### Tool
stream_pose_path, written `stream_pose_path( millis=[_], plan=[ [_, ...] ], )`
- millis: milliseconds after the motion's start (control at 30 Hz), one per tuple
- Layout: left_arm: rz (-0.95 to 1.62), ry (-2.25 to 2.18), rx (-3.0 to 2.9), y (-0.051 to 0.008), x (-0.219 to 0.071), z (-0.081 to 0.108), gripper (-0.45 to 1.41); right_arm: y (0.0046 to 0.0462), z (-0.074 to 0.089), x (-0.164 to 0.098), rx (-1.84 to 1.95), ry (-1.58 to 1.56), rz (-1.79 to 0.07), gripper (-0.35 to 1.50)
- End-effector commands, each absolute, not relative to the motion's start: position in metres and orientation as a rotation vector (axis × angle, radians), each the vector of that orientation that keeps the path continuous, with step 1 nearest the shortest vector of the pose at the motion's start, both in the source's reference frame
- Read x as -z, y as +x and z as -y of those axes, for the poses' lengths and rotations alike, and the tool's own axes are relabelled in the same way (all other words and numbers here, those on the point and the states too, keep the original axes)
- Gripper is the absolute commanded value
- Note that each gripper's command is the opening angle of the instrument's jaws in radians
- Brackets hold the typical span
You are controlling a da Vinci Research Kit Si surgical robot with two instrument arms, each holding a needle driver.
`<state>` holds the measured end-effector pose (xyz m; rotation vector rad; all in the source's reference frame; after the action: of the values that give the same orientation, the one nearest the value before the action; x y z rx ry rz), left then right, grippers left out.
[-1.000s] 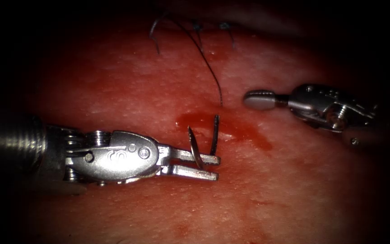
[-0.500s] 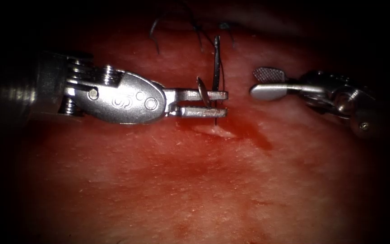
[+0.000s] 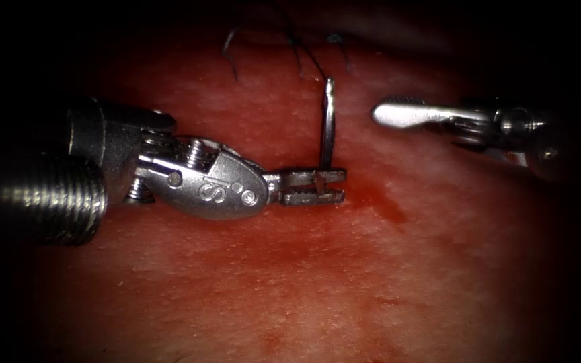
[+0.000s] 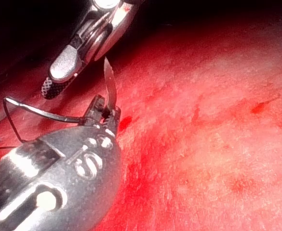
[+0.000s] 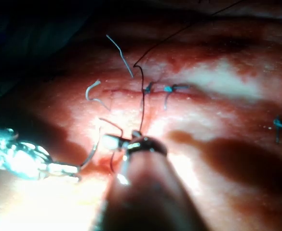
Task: Wound Closure
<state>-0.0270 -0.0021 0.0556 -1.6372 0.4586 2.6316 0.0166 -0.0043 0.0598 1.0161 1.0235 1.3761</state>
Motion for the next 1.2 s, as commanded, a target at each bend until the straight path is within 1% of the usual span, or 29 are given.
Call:
stream_pose_path(
  millis=[33,267,433,567,733,800,833,867,933,1000,1033,1067,1200],
  plan=[
    [-0.481,-1.637,-2.643,-0.0279,-0.0562,0.0023,-0.45,0.0176,0.0044,-0.0601,-1.378,1.038,-1.019,1.22],
    [-0.531,-1.628,-2.668,-0.0286,-0.0565,0.0027,-0.45,0.0186,0.0057,-0.0595,-1.331,1.115,-1.006,1.3],
    [-0.538,-1.624,-2.673,-0.0287,-0.0565,0.0027,-0.45,0.0203,0.0067,-0.0596,-1.295,1.144,-1.01,1.3],
    [-0.546,-1.623,-2.677,-0.0287,-0.0564,0.0029,-0.45,0.0214,0.0069,-0.0596,-1.274,1.16,-1.011,1.22],
    [-0.546,-1.619,-2.678,-0.0288,-0.0563,0.003,-0.45,0.0215,0.0069,-0.0597,-1.283,1.156,-1.01,1.13],
    [-0.547,-1.618,-2.678,-0.0288,-0.0563,0.003,-0.45,0.0215,0.0069,-0.0597,-1.285,1.154,-1.014,1.06],
    [-0.547,-1.618,-2.678,-0.0288,-0.0563,0.003,-0.45,0.0215,0.0069,-0.0597,-1.285,1.153,-1.011,1.01],
    [-0.547,-1.618,-2.678,-0.0288,-0.0563,0.003,-0.45,0.0215,0.007,-0.0598,-1.284,1.152,-1.008,0.9],
    [-0.551,-1.623,-2.681,-0.0288,-0.0563,0.003,-0.45,0.0215,0.0071,-0.0598,-1.288,1.145,-0.981,0.41],
    [-0.55,-1.627,-2.68,-0.0289,-0.0562,0.003,-0.45,0.0216,0.0071,-0.0599,-1.284,1.135,-0.972,0.02],
    [-0.55,-1.627,-2.68,-0.0289,-0.0562,0.003,-0.45,0.0216,0.0072,-0.0599,-1.284,1.134,-0.972,-0.21],
    [-0.548,-1.63,-2.679,-0.0289,-0.0562,0.003,-0.45,0.0216,0.0072,-0.06,-1.288,1.128,-0.97,-0.35],
    [-0.542,-1.648,-2.674,-0.0288,-0.0561,0.0031,-0.45,0.0214,0.0067,-0.0602,-1.294,1.084,-0.985,-0.35]
  ],
)
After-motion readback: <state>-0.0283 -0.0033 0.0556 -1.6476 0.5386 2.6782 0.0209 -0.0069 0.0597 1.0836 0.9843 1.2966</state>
